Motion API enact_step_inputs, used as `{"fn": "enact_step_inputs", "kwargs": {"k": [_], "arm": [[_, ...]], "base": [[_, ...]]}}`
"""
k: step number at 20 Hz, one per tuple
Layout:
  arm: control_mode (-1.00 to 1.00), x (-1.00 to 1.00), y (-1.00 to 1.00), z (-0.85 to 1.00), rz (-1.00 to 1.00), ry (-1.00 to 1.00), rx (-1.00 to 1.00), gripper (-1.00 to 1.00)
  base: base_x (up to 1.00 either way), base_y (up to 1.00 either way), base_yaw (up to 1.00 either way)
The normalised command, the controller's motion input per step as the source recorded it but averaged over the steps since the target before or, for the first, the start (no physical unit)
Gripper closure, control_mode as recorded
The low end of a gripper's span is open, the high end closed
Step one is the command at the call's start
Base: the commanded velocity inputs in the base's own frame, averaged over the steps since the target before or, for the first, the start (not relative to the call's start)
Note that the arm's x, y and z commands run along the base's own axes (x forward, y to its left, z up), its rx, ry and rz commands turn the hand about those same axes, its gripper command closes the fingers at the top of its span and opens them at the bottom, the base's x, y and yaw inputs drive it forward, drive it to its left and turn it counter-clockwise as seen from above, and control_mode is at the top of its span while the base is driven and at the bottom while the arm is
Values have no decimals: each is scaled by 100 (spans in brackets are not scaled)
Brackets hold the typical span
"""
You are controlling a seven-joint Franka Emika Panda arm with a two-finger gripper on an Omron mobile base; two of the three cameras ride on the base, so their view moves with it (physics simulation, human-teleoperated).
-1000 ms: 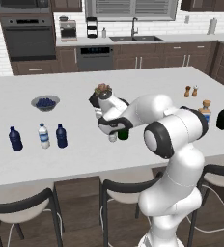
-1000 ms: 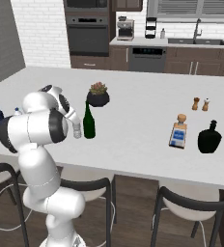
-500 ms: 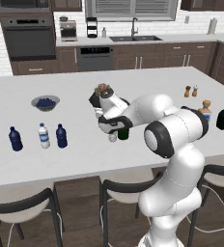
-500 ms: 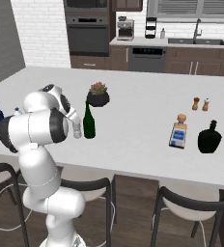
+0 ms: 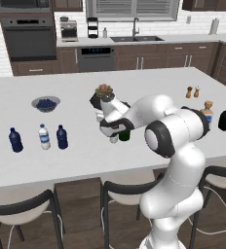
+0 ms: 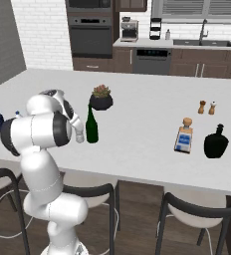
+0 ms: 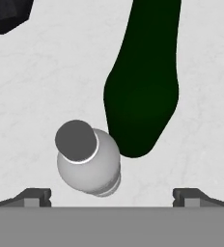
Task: Move the plastic bottles in the middle to the plastics group, and the glass bottles in the middle to the glass group.
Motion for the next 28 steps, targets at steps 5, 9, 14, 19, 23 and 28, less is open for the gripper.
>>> {"fn": "enact_step_inputs", "kwargs": {"k": [5,9,14,19,23,28], "arm": [[-100,11,0,-7,0,0,0,-100],[-100,15,0,-2,0,0,0,-100],[-100,9,0,-2,0,0,0,-100],[-100,6,0,-10,0,0,0,-100],[-100,5,0,-23,0,0,0,-100],[-100,0,0,-3,0,0,0,-100]], "base": [[0,0,0],[0,0,0],[0,0,0],[0,0,0],[0,0,0],[0,0,0]]}}
